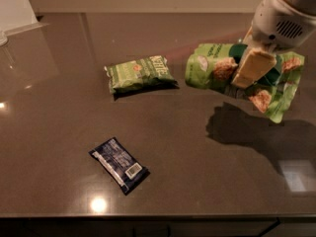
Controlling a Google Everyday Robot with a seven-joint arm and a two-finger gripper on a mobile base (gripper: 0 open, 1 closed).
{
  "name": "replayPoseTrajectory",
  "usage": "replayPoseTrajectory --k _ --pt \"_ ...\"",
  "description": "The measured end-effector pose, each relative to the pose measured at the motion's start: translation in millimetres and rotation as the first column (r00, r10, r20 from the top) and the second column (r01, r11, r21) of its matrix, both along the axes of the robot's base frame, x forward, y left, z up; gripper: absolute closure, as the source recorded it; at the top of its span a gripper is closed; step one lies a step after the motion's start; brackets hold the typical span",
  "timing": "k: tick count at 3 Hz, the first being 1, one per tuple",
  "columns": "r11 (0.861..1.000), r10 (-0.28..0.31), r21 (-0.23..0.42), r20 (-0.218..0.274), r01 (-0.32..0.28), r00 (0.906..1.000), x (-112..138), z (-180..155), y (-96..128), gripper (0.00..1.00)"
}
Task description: Pick green rice chip bag
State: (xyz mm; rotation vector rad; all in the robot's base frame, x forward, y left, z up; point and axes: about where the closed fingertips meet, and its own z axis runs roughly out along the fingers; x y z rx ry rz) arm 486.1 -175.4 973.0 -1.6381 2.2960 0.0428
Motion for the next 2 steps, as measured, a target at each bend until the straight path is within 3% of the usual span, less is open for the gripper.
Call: replayPoseTrajectory --k 1,2 --pt "0.998 0.055 -0.007 0.046 -0.055 0.9974 2.4 24.9 8.2 1.00" --pt "0.998 0.056 -0.004 0.058 -0.055 0.9968 5.1 26.3 9.7 1.00"
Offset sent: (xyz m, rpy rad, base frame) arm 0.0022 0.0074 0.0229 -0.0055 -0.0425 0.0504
